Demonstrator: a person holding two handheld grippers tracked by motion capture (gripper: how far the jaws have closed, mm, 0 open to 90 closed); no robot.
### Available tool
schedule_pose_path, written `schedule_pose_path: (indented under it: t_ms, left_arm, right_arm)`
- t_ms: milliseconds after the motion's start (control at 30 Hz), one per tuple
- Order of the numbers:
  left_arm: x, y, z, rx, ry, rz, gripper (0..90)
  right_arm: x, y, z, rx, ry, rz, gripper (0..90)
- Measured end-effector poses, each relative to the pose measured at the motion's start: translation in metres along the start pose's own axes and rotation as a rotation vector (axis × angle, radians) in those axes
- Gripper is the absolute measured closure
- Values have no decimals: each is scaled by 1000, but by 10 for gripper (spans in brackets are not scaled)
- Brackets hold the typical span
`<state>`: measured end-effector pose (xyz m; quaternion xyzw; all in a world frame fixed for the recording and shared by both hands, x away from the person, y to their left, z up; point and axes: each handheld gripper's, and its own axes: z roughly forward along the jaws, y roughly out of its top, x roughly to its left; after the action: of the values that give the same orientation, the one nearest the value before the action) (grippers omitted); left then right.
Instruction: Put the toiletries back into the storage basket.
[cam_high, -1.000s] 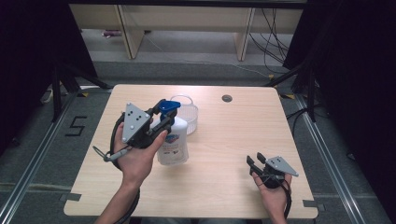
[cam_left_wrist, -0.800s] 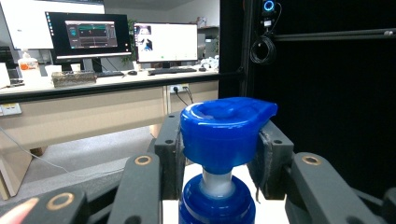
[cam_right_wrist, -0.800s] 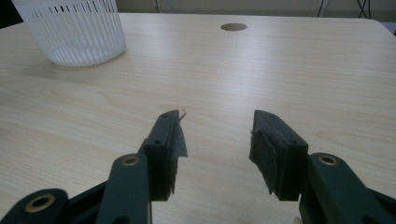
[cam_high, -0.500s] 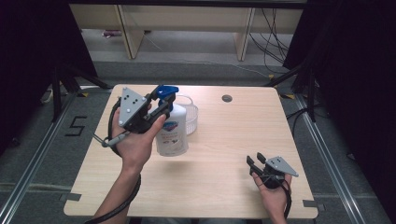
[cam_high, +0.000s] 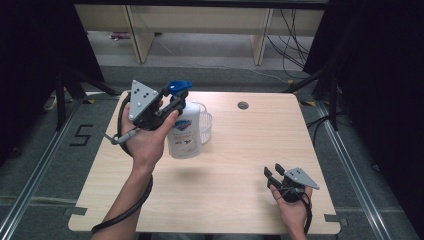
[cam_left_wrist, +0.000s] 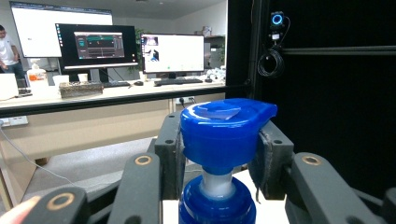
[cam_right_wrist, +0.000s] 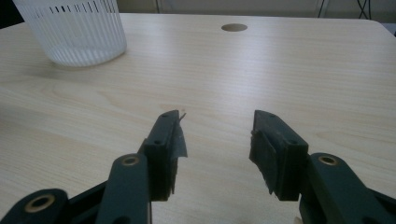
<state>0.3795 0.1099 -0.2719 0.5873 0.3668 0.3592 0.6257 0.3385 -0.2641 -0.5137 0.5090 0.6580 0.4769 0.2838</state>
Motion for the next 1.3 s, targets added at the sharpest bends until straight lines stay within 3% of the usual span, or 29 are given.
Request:
schedule_pose_path:
  t_ms: [33, 100, 133, 300, 333, 367, 733, 867, 1167, 1267, 1300]
  left_arm:
    - [2, 2, 1, -9, 3, 16, 598]
    - [1, 3, 3, -4, 3, 3, 599]
    - [3, 5, 4, -12, 3, 23, 598]
    - [6, 10, 9, -17, 7, 15, 598]
    - [6, 10, 10, -11, 6, -6, 598]
    - [8, 12, 11, -19, 8, 11, 599]
    - [13, 22, 24, -26, 5, 3, 599]
    - [13, 25, 31, -26, -3, 21, 598]
    - [18, 29, 43, -24, 1, 8, 599]
    - [19, 30, 47, -25, -5, 14, 598]
    - [19, 30, 49, -26, -5, 14, 598]
  right_arm:
    - [0, 0, 0, 1, 1, 0, 527]
    - [0, 0, 0, 2, 0, 3, 528]
    - [0, 0, 0, 3, 1, 4, 527]
    - [0, 0, 0, 4, 2, 3, 527]
    - [0, 0, 0, 3, 2, 3, 527]
    - [0, 0, 0, 3, 2, 4, 527]
    - [0, 0, 0, 6, -4, -4, 527]
    - [0, 0, 0, 3, -1, 2, 527]
    - [1, 0, 0, 5, 0, 5, 527]
    - [1, 0, -1, 9, -6, 2, 527]
    - [-1, 0, 0, -5, 1, -21, 526]
